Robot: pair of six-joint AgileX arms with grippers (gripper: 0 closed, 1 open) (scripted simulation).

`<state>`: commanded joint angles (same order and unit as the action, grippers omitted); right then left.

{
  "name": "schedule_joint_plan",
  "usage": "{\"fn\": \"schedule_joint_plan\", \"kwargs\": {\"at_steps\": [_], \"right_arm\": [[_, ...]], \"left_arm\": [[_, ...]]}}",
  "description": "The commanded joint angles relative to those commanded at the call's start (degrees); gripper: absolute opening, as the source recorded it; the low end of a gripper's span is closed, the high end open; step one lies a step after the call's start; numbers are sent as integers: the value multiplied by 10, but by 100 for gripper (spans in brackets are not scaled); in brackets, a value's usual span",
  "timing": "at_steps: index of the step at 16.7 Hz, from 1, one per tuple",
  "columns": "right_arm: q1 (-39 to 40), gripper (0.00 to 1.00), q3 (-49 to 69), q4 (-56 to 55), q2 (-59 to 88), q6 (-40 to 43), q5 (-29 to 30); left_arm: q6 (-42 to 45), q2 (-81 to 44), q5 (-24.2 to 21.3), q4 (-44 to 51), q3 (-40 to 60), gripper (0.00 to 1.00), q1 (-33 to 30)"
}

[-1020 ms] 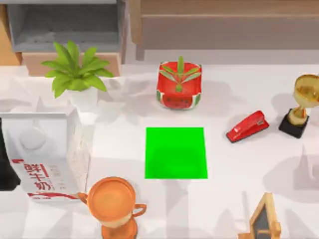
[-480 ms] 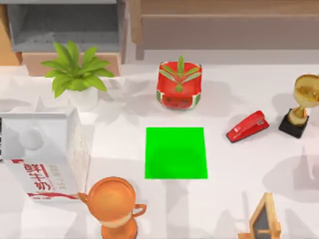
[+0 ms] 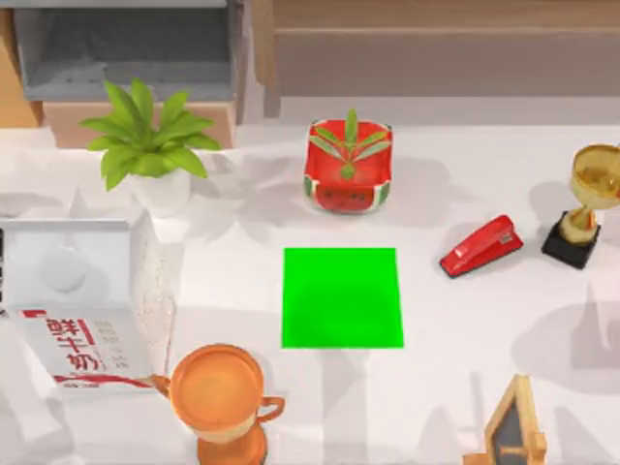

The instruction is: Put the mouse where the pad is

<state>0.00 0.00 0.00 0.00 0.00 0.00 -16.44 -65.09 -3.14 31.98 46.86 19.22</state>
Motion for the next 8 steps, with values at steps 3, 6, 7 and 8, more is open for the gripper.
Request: {"fn": "schedule_joint_plan", "kwargs": {"at_steps": [3,6,7,8], "right_arm": [[0,100,0,0,0,0,0],[0,100,0,0,0,0,0],[0,100,0,0,0,0,0],[0,100,0,0,0,0,0]], "left_arm": [[-31,-136,9,133,67,100,44],[-54,-217,20,231,106,100,78],[-59,-231,23,253,115,100,86],[-63,-240,26,270,123,100,93]]}}
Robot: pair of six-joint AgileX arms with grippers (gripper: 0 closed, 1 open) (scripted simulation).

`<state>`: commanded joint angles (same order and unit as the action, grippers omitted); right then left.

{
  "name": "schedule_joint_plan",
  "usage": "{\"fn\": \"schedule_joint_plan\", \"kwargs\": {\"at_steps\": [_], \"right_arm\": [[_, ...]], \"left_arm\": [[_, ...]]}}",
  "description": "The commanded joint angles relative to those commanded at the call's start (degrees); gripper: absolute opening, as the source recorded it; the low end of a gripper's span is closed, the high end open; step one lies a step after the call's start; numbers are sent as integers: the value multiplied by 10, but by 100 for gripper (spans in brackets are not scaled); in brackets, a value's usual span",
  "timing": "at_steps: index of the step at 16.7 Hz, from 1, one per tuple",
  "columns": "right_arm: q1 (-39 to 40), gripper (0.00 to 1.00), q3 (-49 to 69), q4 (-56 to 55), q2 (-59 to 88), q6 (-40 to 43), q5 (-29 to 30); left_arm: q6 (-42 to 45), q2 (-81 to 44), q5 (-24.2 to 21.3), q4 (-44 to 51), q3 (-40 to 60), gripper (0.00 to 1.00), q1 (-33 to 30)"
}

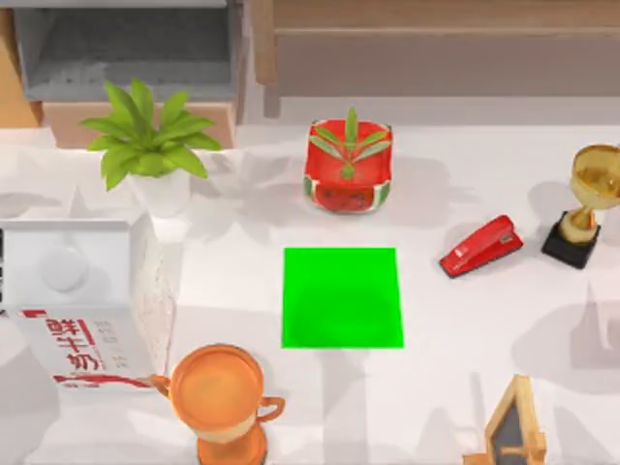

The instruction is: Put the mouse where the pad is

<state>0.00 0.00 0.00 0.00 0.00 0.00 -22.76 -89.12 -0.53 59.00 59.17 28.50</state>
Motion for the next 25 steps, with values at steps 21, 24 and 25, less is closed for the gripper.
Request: {"fn": "schedule_joint_plan", "kwargs": {"at_steps": [21,24,25], "right_arm": [[0,100,0,0,0,0,0],[0,100,0,0,0,0,0],[0,100,0,0,0,0,0]], "left_arm": [[-1,-115,3,-231,-127,100,7],[-1,-115,3,-231,-127,92,7],[-1,-115,3,-231,-127,85,7]]}}
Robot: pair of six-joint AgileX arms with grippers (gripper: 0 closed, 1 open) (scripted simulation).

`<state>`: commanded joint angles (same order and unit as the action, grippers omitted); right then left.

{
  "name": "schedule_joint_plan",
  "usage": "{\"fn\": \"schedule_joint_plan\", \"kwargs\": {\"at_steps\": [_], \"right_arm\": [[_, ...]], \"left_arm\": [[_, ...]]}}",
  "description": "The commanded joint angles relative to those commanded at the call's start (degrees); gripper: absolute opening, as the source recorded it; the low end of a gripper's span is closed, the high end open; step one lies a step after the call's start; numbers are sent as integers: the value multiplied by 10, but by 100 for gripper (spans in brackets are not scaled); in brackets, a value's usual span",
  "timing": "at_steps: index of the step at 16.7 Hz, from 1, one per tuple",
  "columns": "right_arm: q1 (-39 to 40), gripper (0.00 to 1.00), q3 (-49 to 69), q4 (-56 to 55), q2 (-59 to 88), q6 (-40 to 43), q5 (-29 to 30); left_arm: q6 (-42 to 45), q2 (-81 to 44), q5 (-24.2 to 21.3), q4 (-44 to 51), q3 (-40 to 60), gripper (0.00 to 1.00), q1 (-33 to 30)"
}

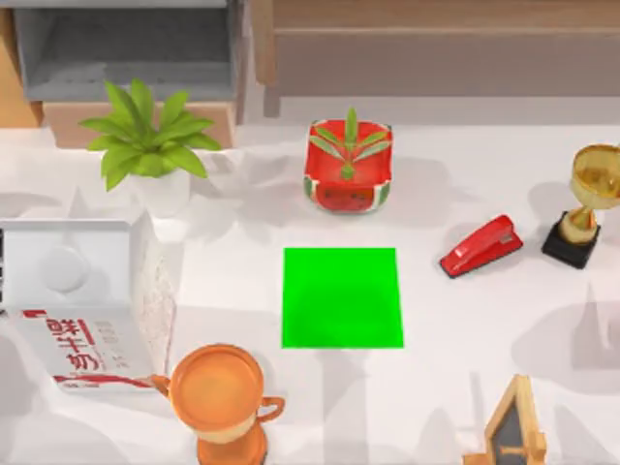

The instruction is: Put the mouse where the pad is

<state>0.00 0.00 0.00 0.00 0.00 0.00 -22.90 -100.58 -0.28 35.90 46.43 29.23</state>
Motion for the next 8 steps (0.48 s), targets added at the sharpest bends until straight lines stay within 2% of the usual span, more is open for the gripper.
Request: {"fn": "schedule_joint_plan", "kwargs": {"at_steps": [8], "right_arm": [[0,100,0,0,0,0,0]], "left_arm": [[0,0,0,0,0,25,0]]}}
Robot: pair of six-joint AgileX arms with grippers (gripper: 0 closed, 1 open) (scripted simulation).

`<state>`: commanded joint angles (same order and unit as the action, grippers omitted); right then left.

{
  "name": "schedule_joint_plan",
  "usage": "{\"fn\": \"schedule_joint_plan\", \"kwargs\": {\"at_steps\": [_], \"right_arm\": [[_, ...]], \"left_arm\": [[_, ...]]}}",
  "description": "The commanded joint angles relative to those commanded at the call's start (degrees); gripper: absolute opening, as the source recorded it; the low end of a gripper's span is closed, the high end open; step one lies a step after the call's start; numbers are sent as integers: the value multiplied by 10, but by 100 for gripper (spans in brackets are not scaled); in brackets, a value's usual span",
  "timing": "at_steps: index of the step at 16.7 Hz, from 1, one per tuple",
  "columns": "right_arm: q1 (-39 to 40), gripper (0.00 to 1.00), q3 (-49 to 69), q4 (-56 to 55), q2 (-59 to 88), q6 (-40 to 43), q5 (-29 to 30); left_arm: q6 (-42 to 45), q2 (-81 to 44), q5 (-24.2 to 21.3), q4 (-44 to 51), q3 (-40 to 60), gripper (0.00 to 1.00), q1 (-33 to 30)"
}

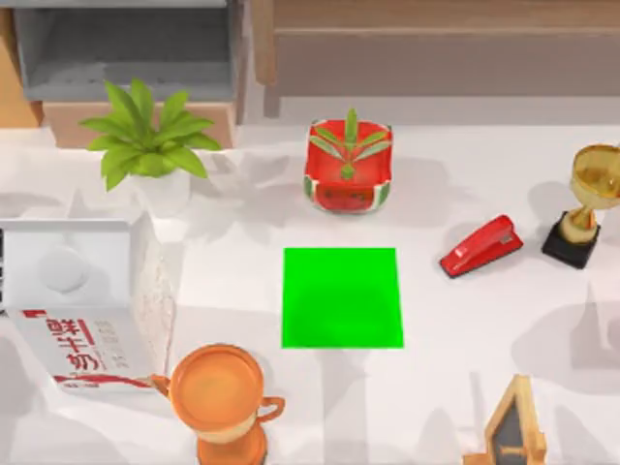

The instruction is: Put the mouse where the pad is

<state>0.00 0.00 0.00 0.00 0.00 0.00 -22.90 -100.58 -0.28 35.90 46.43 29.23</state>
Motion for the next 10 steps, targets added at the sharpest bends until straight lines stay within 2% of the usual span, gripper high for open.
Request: {"fn": "schedule_joint_plan", "kwargs": {"at_steps": [3,10], "right_arm": [[0,100,0,0,0,0,0],[0,100,0,0,0,0,0]], "left_arm": [[0,0,0,0,0,2,0],[0,0,0,0,0,0,0]]}}
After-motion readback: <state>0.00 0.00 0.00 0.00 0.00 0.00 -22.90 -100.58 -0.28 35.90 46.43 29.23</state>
